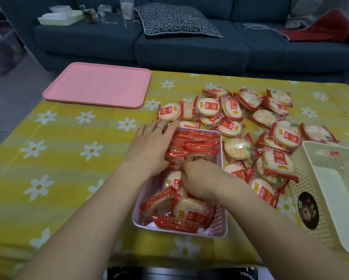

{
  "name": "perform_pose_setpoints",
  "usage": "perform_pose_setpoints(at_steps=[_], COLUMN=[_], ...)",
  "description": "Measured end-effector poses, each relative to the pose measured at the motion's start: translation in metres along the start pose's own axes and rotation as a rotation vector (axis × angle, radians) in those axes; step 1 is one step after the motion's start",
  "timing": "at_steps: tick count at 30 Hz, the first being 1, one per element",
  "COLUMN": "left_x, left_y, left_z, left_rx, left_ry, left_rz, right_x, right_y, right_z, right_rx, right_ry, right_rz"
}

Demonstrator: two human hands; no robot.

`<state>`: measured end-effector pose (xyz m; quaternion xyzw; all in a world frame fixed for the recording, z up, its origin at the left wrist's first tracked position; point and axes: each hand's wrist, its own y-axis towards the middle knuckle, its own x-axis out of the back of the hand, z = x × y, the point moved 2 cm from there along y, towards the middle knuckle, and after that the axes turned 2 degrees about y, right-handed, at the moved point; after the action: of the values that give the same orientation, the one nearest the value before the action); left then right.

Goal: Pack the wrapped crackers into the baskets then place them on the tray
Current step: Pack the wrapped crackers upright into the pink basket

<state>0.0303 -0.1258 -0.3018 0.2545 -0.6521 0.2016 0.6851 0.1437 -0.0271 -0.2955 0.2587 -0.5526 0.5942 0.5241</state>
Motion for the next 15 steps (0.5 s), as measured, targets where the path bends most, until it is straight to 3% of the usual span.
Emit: perform_pose_setpoints(at_steps=[10,15], left_x=[0.001,0.026], left_y=[-0.003,-0.006], left_z=[0.003,0.01], left_rx=[0.001,-0.01], left_ry=[-0.062,-0.412], left_rz=[-0.037,-0.161], right_x=[0.004,0.033], right_y=[-0.001,-0.019], right_z=[0.008,-0.005], right_rx=[0.006,0.065], right_ry=[0.198,0.286], right_rz=[0.071,-0.092])
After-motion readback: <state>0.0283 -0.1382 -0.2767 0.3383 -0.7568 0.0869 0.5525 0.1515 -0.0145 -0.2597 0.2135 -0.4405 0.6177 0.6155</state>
